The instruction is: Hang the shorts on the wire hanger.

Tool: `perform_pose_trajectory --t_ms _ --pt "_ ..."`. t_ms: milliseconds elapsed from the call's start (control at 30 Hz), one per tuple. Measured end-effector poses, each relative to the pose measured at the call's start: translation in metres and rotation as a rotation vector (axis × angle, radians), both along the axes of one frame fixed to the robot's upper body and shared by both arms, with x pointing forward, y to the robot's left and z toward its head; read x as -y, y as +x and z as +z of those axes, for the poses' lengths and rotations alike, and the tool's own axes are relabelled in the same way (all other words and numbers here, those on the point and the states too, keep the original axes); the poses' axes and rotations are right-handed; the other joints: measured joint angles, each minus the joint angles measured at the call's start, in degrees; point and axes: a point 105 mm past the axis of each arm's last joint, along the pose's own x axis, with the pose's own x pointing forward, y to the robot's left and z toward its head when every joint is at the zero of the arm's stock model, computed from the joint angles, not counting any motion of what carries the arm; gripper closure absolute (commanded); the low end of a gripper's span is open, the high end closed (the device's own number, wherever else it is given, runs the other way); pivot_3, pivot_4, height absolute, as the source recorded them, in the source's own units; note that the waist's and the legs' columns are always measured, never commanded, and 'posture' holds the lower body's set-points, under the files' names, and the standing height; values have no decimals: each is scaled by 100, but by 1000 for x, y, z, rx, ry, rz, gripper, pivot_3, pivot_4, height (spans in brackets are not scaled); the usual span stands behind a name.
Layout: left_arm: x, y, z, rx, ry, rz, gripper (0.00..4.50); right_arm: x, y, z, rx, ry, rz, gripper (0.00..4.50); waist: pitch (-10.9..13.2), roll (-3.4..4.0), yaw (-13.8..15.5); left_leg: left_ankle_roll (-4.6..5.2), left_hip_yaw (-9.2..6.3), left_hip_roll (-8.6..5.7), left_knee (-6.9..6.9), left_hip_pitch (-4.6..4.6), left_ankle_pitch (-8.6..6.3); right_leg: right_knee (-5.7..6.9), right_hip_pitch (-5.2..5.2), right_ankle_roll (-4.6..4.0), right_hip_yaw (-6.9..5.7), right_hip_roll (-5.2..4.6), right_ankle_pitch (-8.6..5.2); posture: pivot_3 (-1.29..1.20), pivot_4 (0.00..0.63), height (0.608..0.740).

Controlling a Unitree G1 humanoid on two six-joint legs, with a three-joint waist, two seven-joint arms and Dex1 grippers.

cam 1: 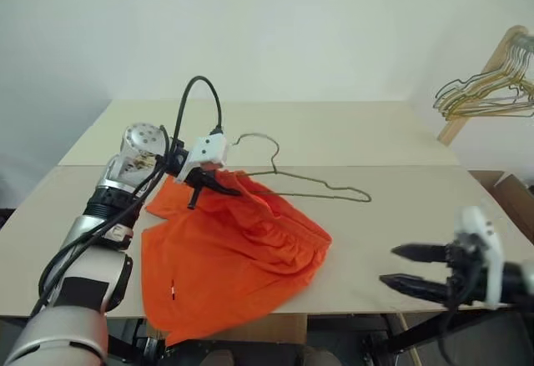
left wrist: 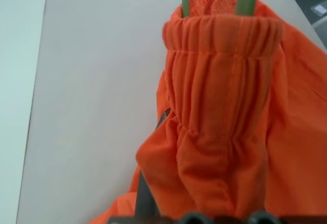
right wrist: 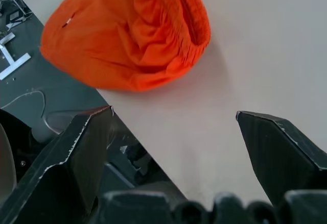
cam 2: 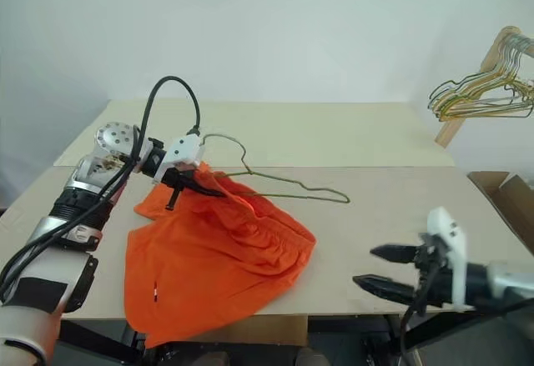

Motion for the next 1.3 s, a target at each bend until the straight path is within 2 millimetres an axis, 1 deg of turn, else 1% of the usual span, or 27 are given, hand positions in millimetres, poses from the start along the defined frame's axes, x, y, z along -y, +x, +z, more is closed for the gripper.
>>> perform_pose_trajectory --t_ms 33,100,233,367,433,533,633,700,800,1000,1033,1133,1200,1300 --pt "2 1 3 2 -7 -2 4500 -6 5 -9 0 8 -23 21 0 0 -26 0 0 1 1 0 0 2 -2 -1 1 3 0 -87 0 740" --pt "4 1 9 -4 -26 -7 4500 -25 21 -20 19 54 -65 21 -1 3 -96 0 1 0 -2 9 0 8 -2 -1 10 5 0 -79 0 740" --pt "6 1 13 -3 -35 -12 4500 -52 41 -27 31 133 -94 21 -3 8 -141 0 -2 1 -8 8 0 4 -4 -1 11 8 -1 -71 0 740" --pt "5 2 13 -3 -34 -9 4500 -70 45 -39 -15 173 -91 21 -3 8 -136 0 -3 -2 -6 -1 0 -1 -6 1 10 3 -2 -67 0 740" --pt "4 2 13 -4 -32 -5 4500 -76 47 -46 -41 190 -99 21 -3 8 -129 0 -3 -4 -4 -2 0 -1 -7 2 10 -1 -2 -66 0 740" --pt "2 2 14 -3 -31 -2 4500 -79 51 -52 -71 205 -111 21 -3 8 -133 0 -2 -6 -4 1 0 3 -6 3 9 -2 -3 -66 0 740" --pt "2 2 14 -2 -30 -2 4500 -84 54 -54 -86 218 -96 533 -3 8 -141 0 -4 -4 -5 5 0 8 -6 2 9 2 -3 -60 0 740" --pt "2 2 14 -2 -30 -1 4500 -88 57 -56 -98 234 -92 1182 -3 8 -144 0 -4 -5 -5 5 0 8 -6 3 9 1 -3 -58 0 740" --pt "2 2 14 -2 -30 -1 4500 -93 62 -55 -103 255 -92 2299 -3 8 -149 0 -6 -5 -5 3 0 6 -6 2 9 1 -3 -55 0 740" --pt "1 2 14 -1 -28 3 4500 -90 65 -52 -98 270 -104 4287 -3 8 -142 0 -10 -6 -5 1 0 6 -7 3 9 -1 -3 -53 0 740" --pt "1 2 14 -1 -28 3 4500 -88 65 -51 -95 278 -108 4480 -3 8 -141 0 -11 -6 -5 2 0 7 -7 3 9 -1 -3 -55 0 740" --pt "-2 1 15 -4 -27 10 4500 -87 65 -47 -93 305 -105 4480 -3 8 -144 0 -11 -5 -5 3 0 8 -7 3 8 0 -3 -55 0 740" --pt "-8 -1 14 -17 -26 22 4500 -80 63 -44 -88 311 -105 4480 -3 9 -156 0 -17 -4 -7 3 0 7 -7 3 10 -1 -3 -60 0 740" --pt "-22 -11 0 -58 22 25 4500 -65 60 -37 -72 278 -95 4480 -2 10 -172 0 -29 -3 -7 5 0 8 -9 3 14 -1 -3 -65 0 740"
